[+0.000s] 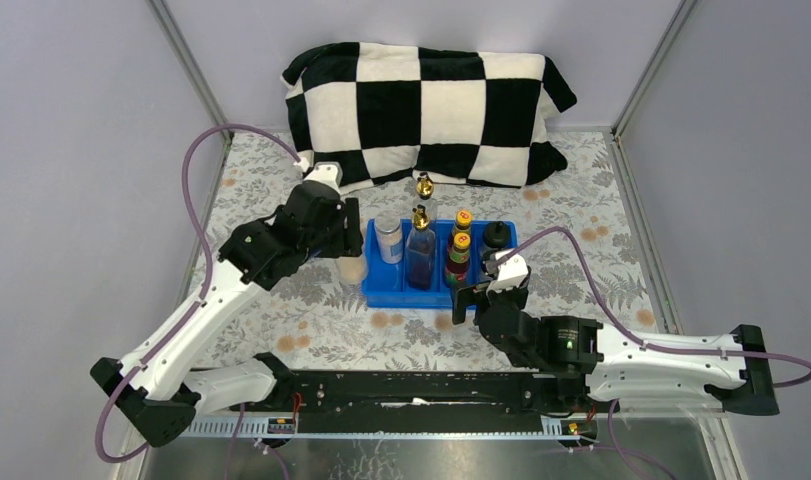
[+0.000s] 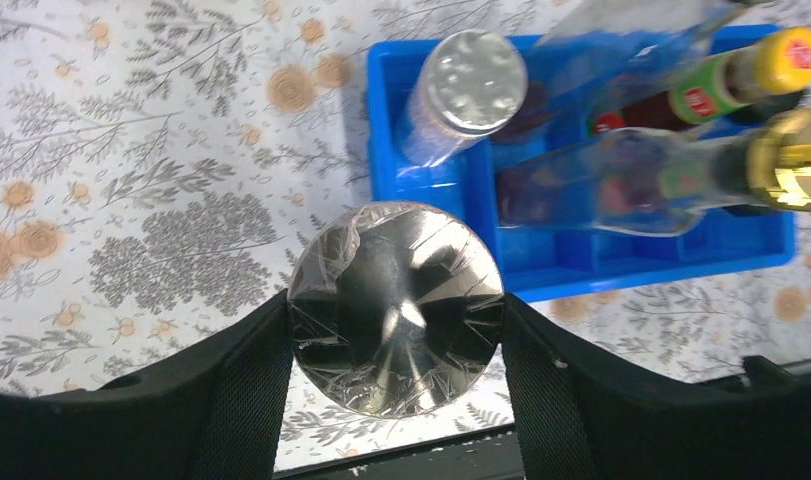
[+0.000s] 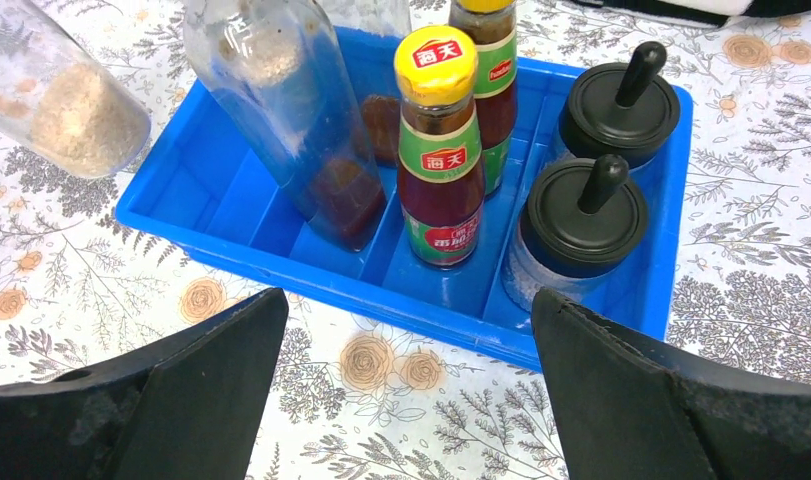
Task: Organize the condiment bottles
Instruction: Place the bottle in the storage box.
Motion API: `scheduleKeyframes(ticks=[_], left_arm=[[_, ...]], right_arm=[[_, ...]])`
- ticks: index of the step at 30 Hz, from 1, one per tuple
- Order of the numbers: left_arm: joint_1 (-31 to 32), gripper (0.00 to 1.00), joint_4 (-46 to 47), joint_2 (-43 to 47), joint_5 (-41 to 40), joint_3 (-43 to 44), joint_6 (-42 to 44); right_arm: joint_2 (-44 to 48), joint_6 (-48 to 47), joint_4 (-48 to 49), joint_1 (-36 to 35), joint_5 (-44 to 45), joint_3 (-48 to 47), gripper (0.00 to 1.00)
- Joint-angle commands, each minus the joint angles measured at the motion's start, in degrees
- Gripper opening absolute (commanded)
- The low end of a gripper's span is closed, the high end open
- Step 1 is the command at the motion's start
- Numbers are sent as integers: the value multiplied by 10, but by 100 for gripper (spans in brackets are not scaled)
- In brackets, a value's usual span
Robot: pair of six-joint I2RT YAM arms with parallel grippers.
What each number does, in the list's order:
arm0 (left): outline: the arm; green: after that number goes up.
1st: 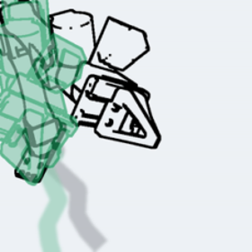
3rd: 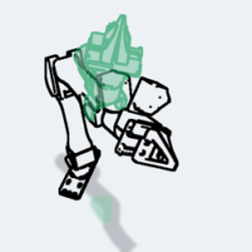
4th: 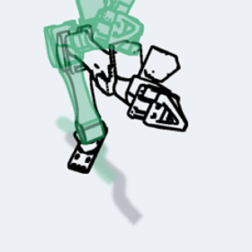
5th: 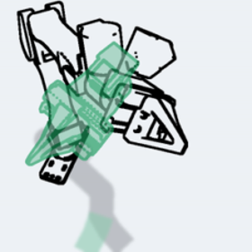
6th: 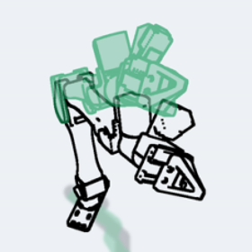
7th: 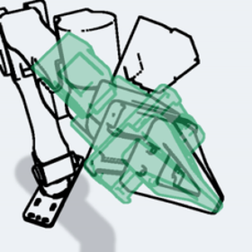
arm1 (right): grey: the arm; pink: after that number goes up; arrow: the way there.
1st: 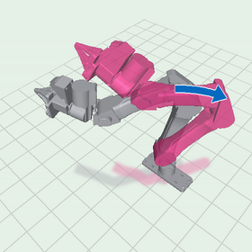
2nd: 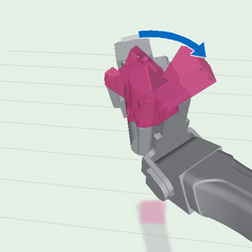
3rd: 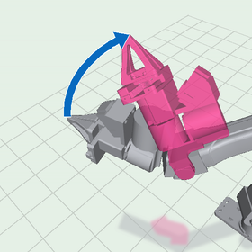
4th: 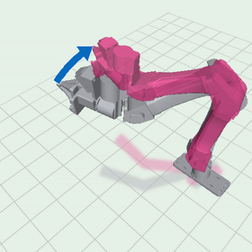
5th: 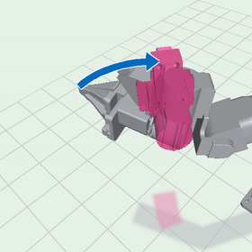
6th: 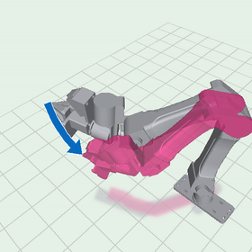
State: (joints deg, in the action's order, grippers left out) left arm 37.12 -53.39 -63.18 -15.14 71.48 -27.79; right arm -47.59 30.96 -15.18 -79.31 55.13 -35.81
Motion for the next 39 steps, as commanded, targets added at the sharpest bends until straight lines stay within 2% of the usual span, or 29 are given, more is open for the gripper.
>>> scheduleKeyframes(ticks=[1, 14, 23, 39], left_arm=[[30, 49, 17, -13, -18, 62, -16], [118, 49, 32, -107, -54, 121, -30], [121, 49, 96, -107, -65, 58, -29], [120, 49, 166, -126, -79, -12, -24]], right_arm=[[19, 9, -17, -4, 34, -23, 100], [59, 17, -58, -4, 56, -21, 100], [97, 25, -89, -4, 66, -17, 100], [99, 26, -95, -4, 66, -13, 100]])
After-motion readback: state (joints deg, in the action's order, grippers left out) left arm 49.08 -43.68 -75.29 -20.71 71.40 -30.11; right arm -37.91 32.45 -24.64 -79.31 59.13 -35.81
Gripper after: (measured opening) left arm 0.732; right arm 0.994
